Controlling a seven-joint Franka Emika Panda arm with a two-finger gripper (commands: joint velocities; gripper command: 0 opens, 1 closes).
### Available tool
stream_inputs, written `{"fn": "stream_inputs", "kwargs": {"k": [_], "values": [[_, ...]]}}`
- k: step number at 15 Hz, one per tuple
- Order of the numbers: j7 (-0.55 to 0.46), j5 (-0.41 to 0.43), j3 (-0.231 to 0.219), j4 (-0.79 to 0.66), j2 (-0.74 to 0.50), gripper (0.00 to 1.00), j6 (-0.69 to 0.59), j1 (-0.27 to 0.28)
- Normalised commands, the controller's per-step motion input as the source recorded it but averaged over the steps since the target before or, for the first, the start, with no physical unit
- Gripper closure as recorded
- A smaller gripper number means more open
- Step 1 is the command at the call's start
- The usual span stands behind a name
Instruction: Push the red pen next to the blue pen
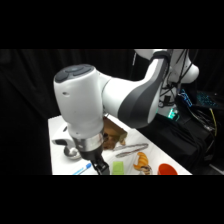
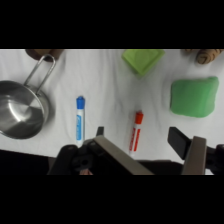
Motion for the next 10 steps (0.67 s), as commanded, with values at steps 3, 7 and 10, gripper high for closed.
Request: {"fn": "stream_inputs", "kwargs": {"k": [3, 7, 10], "values": [[0.10, -0.102, -0.024, 0.85, 0.63, 0.00, -0.07, 0.149], [0.03, -0.050, -0.032, 0.83, 0.59, 0.00, -0.11, 0.074], [0.01, -0.006, -0.025, 0.78, 0.49, 0.00, -0.16, 0.062]]}}
